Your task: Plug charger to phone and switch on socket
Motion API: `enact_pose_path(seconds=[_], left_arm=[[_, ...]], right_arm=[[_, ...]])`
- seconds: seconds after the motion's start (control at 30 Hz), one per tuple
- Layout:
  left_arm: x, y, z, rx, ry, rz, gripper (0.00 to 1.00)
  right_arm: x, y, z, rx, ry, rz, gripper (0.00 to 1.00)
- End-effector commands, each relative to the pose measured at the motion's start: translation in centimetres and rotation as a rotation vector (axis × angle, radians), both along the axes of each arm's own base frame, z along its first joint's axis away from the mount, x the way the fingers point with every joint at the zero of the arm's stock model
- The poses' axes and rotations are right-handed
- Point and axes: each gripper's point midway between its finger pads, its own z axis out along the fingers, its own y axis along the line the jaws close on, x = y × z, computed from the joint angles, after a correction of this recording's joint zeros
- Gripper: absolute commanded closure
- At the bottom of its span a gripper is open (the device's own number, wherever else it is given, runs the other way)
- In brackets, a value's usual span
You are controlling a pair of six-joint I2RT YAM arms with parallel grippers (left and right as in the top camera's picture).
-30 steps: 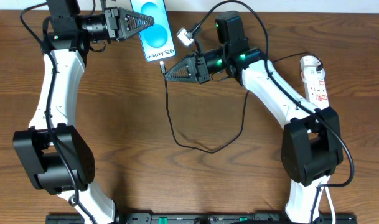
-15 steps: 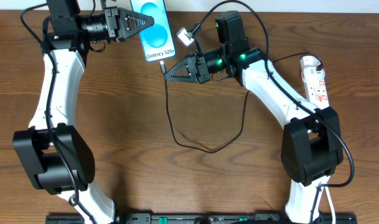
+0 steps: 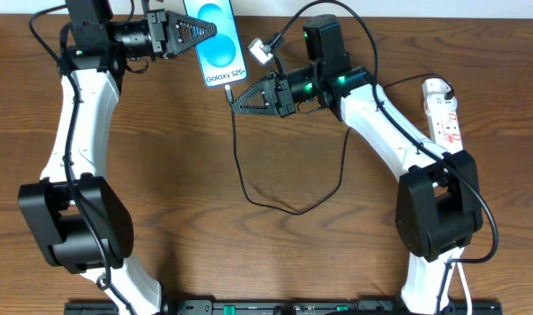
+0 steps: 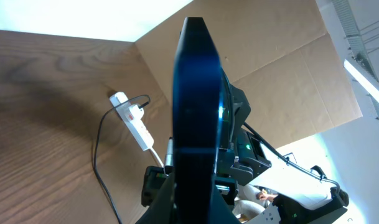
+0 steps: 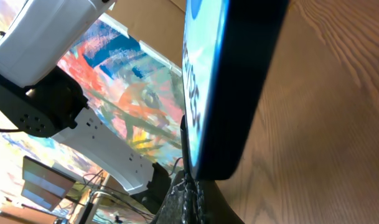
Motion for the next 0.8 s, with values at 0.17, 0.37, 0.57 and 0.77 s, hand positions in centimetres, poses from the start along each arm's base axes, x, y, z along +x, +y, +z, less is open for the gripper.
enact_pose_path(seconds=[0.17, 0.37, 0.57, 0.77], left_arm=[[-1.23, -0.1, 1.98, -0.009, -0.045, -0.029, 0.93], [-1.23, -0.1, 1.98, -0.009, -0.045, -0.029, 0.93], [-1.23, -0.12, 1.98, -0.009, -0.045, -0.029, 0.93], [-1.25, -0.19, 1.98, -0.009, -0.045, -0.031, 0.93]], right_arm=[[0.76, -0.81, -0.32, -0.004, 0.029, -0.015, 0.99], [0.86, -0.85, -0.36, -0.006, 0.028, -0.02, 0.99], [0.61, -0.59, -0.36, -0.006, 0.028, -0.013, 0.99], [0.48, -0.36, -0.37, -0.006, 0.025, -0.01, 0.99]])
